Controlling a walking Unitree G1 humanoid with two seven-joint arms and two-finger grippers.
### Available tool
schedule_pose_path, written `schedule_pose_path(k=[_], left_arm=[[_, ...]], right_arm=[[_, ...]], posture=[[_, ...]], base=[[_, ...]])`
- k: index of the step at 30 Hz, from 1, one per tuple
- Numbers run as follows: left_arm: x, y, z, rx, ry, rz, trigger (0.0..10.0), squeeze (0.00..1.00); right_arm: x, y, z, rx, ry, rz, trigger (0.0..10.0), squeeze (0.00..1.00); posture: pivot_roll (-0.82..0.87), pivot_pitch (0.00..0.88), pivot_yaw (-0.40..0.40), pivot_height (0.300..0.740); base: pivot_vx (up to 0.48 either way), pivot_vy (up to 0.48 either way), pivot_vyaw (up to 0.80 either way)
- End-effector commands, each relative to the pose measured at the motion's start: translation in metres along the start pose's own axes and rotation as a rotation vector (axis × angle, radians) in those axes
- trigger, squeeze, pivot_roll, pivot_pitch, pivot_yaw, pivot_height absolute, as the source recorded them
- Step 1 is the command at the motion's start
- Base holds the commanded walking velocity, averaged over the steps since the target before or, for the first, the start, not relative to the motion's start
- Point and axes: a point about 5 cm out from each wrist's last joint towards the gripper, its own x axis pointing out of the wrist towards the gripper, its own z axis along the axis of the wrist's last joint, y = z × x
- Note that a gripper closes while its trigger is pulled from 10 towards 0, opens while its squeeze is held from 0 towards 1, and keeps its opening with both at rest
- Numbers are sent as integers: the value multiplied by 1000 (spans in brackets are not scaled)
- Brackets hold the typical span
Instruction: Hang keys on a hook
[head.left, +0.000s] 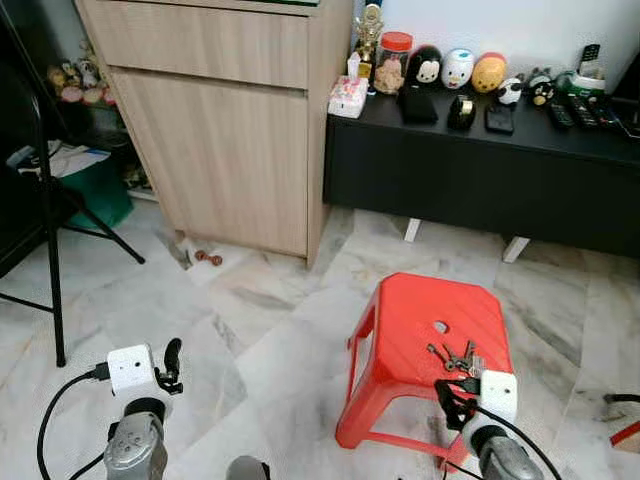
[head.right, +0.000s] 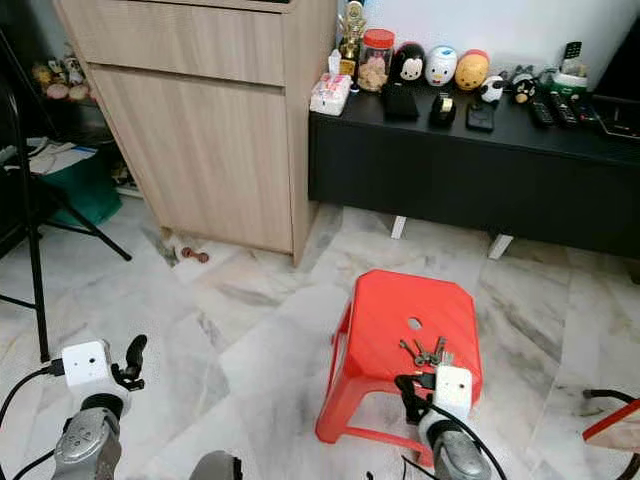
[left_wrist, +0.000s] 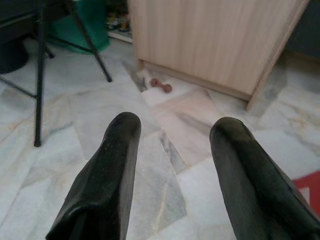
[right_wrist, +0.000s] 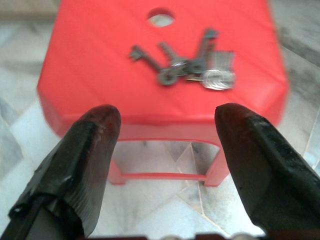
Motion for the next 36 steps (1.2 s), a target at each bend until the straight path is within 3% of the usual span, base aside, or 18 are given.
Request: schedule_pose_path(k=[1, 12, 21, 36], left_arm=[[3, -10, 1, -17, 2, -27, 10000, 0], [4, -5, 0, -16, 21, -22, 10000, 0], [5, -3, -4, -8, 45, -11, 10000, 0], [5, -1, -7, -12, 62, -17, 10000, 0]], right_arm=[[-5, -14, -8, 15, 35, -41, 10000, 0], [-9, -12, -21, 22, 114, -34, 10000, 0], [-12, -1, -33, 11, 177, 37, 10000, 0], [-3, 23, -24, -20, 127, 93, 10000, 0]], posture=[[118, 36, -62, 655], [116, 36, -63, 655], [112, 40, -60, 655], [111, 39, -60, 655]], base=[[262, 0, 0], [260, 0, 0], [0, 0, 0], [0, 0, 39]])
